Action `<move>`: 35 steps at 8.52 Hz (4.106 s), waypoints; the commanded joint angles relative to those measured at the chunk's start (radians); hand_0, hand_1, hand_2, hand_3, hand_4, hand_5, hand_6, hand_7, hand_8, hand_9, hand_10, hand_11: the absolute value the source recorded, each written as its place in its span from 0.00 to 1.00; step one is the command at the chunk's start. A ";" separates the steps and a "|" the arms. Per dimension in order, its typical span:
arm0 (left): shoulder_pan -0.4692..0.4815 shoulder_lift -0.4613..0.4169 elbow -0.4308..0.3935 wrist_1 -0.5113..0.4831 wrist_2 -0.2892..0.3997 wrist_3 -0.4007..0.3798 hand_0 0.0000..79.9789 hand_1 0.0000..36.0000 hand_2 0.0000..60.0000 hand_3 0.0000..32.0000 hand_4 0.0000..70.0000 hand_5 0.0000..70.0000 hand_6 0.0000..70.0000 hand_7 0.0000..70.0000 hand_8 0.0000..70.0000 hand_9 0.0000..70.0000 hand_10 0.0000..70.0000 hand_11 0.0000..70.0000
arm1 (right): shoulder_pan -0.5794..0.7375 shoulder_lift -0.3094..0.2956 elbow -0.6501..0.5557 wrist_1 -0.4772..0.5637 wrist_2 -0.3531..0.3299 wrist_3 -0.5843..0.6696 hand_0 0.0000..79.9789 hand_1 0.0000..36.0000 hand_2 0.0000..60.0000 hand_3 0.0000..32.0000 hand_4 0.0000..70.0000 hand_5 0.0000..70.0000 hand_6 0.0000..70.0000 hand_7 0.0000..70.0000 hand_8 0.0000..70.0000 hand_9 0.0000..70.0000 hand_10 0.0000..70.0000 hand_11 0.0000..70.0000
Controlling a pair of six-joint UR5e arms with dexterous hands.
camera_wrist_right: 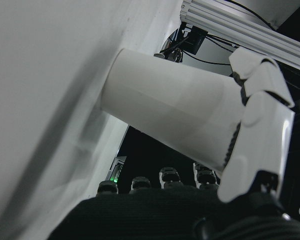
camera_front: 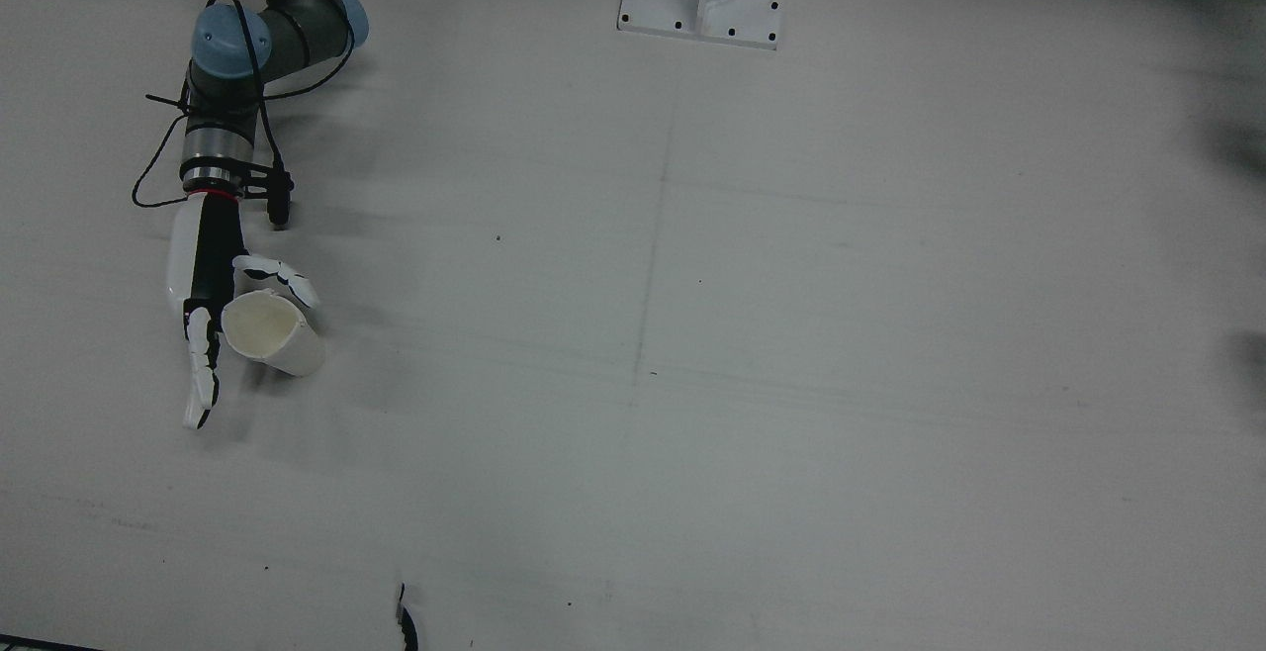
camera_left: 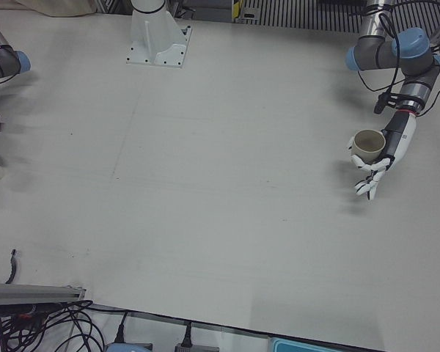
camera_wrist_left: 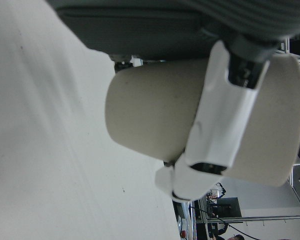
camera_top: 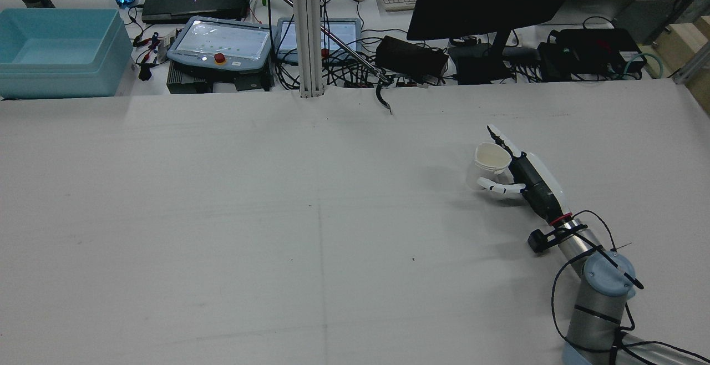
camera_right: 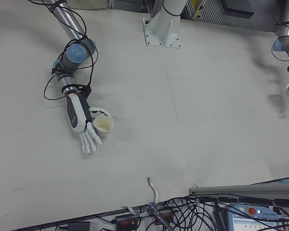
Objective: Pour water
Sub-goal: 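Wrap the right hand's fingers around the white cup, then close the right hand on the cup and lift it off the table, then raise the white cup while the left hand brings its beige cup forward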
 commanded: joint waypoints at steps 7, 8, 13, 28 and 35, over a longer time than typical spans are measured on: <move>-0.002 0.019 -0.003 -0.012 0.000 -0.001 1.00 1.00 1.00 0.00 0.96 1.00 0.14 0.20 0.04 0.02 0.15 0.27 | -0.015 0.012 -0.001 -0.007 -0.039 0.146 0.65 0.65 0.44 0.32 0.00 0.13 0.27 0.21 0.05 0.02 0.00 0.00; -0.002 0.027 -0.011 -0.012 0.000 -0.001 1.00 1.00 1.00 0.00 0.97 1.00 0.14 0.20 0.04 0.02 0.15 0.27 | -0.008 0.011 0.005 -0.007 -0.039 0.147 0.66 0.65 0.45 0.28 0.03 0.13 0.30 0.27 0.07 0.04 0.00 0.00; -0.002 0.059 -0.044 -0.012 0.000 0.001 1.00 1.00 1.00 0.00 0.98 1.00 0.14 0.20 0.04 0.02 0.15 0.27 | 0.009 -0.003 0.022 -0.007 -0.039 0.147 1.00 1.00 1.00 0.00 0.23 0.33 0.92 0.81 0.51 0.58 0.07 0.15; 0.353 -0.532 -0.333 0.596 -0.004 0.083 1.00 1.00 1.00 0.00 1.00 1.00 0.16 0.23 0.06 0.02 0.16 0.29 | 0.135 -0.058 0.538 -0.304 -0.146 0.135 1.00 1.00 0.98 0.00 0.13 0.31 0.82 0.79 0.37 0.41 0.02 0.09; 0.612 -0.893 -0.198 0.739 -0.095 0.151 1.00 1.00 1.00 0.00 1.00 1.00 0.16 0.22 0.06 0.02 0.16 0.29 | 0.114 -0.038 0.547 -0.318 -0.149 0.104 1.00 1.00 0.96 0.00 0.18 0.31 0.89 0.86 0.38 0.42 0.01 0.06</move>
